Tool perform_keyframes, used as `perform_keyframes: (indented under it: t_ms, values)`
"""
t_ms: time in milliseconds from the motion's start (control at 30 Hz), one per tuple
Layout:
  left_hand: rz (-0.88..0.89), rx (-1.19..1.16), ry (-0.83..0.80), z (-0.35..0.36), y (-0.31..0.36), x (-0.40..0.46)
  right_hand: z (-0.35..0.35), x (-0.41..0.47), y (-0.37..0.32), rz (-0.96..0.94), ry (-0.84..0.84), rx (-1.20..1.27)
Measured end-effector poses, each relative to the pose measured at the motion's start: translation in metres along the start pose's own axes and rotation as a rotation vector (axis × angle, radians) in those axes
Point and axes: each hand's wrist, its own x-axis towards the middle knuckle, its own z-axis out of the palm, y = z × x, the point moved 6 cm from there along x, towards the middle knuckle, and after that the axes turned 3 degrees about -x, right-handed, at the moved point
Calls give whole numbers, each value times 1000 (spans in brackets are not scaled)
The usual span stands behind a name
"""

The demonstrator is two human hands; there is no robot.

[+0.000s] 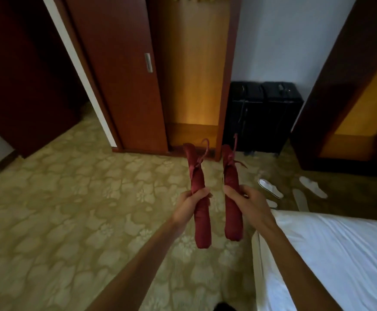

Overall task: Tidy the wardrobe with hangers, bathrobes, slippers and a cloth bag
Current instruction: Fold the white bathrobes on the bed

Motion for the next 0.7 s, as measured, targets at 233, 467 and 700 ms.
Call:
perform_keyframes:
  t_ms: [233, 467, 700]
  values:
    - [14, -23, -7, -42, 50, 158, 26, 172, -29, -10, -34, 5]
    - [9, -16, 60, -67, 127, 330, 36, 358, -87, -47, -58, 20]
    - [35, -18, 98, -109, 200, 463, 63, 511, -147, -75, -119, -3]
